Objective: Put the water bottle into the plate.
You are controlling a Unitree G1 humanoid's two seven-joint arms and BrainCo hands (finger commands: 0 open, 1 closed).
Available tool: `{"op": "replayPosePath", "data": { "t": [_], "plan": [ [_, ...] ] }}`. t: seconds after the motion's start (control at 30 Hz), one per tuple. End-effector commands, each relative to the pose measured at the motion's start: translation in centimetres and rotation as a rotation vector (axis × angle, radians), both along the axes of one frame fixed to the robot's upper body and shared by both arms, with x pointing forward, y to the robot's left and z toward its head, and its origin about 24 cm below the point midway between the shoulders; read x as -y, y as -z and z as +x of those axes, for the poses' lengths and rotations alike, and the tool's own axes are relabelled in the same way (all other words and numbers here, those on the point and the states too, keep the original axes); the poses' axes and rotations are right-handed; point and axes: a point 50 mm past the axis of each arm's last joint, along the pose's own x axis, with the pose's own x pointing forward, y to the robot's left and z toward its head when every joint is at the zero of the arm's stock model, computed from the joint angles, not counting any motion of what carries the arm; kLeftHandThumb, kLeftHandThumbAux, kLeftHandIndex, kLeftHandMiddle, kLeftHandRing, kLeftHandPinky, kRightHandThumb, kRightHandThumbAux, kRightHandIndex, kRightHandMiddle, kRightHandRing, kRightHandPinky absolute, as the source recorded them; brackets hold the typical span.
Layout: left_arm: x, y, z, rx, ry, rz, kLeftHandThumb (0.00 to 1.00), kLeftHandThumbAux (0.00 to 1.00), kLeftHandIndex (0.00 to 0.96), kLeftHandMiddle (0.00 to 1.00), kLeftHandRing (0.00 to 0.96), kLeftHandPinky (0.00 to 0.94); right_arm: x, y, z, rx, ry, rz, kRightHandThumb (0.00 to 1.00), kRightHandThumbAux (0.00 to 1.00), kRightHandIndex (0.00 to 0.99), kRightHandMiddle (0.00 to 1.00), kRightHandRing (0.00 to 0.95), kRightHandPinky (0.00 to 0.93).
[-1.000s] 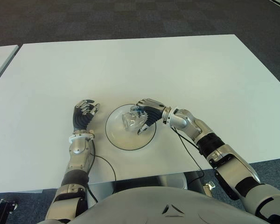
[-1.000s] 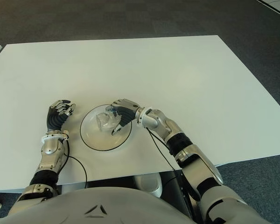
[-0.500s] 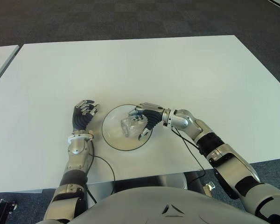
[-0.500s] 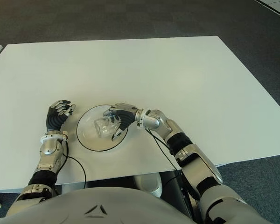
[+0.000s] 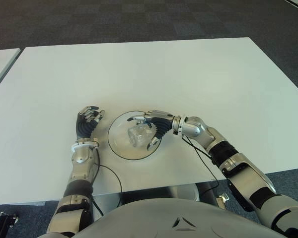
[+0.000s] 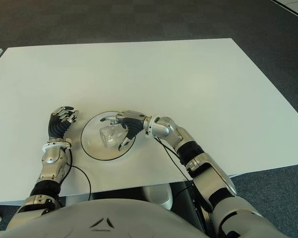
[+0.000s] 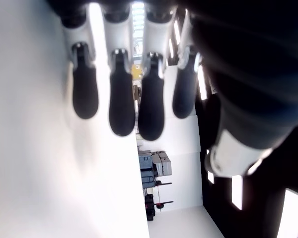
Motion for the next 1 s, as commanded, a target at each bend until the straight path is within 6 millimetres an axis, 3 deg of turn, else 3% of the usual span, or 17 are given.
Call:
{"op": "replayPosePath", "data": {
  "t": [0.03, 0.4, 0.53, 1.0],
  "plan": [
    [0.06, 0.62, -0.28, -0.037, -0.023, -0.011, 0.704, 0.717, 0.433, 0.613, 0.591, 0.587, -0.08, 1.4, -0.75, -0.033, -0.021, -0.044, 0.005, 0.594, 0.0, 0.003, 0.005, 0.007],
    [0.19, 0.4, -0.28, -0.015, -0.009, -0.009, 0.705, 0.716, 0.434, 0.63, 0.61, 0.597, -0.06, 1.37, -1.05, 0.019, -0.046, -0.009, 0.0, 0.553, 0.0, 0.0, 0.0, 0.0],
    [0.23, 0.37, -0.27, -0.013, -0.008, -0.021, 0.705, 0.714, 0.434, 0.619, 0.59, 0.554, 0.0, 1.13, -1.06, 0.055, -0.048, 0.013, 0.0, 0.531, 0.0, 0.0, 0.0, 0.0],
    [0.21, 0.34, -0.32, -0.013, -0.02, -0.039, 0.705, 0.714, 0.433, 0.589, 0.554, 0.542, -0.01, 0.95, -1.18, 0.115, -0.033, 0.053, 0.0, 0.455, 0.0, 0.0, 0.0, 0.0]
  ]
}}
